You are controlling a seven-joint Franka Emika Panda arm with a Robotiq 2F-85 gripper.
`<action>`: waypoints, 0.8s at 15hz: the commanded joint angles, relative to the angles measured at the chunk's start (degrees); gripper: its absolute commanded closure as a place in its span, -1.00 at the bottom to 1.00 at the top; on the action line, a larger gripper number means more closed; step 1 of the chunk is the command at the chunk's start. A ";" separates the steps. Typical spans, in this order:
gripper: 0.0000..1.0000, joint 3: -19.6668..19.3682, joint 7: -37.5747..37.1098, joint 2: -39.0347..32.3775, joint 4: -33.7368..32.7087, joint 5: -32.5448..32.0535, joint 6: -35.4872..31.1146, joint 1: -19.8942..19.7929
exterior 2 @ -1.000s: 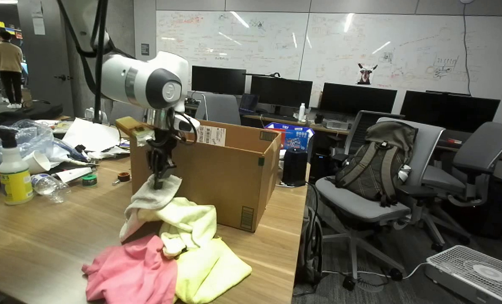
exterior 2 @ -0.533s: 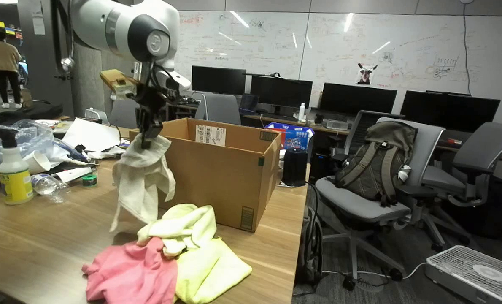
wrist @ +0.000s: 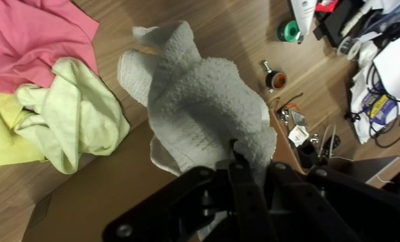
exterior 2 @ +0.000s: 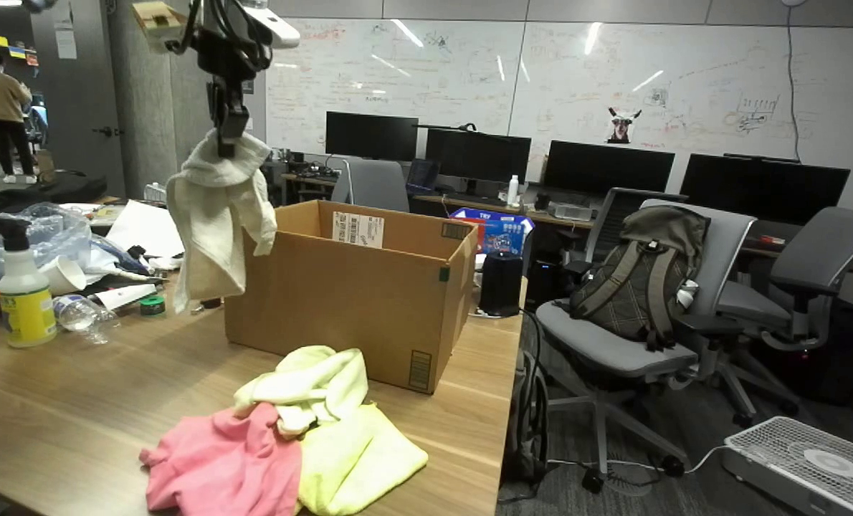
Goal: Pick up the clothes from the table and put them in the box
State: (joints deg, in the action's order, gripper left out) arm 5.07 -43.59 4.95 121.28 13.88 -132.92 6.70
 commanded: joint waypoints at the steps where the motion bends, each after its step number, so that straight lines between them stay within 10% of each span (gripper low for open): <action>1: 0.96 1.58 -5.28 2.53 -5.74 -0.01 3.64 -0.34; 12: 0.96 1.32 -18.99 -0.80 -19.24 -3.08 3.69 -2.55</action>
State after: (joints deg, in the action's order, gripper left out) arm 6.46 -58.92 6.30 106.38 12.33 -129.58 5.12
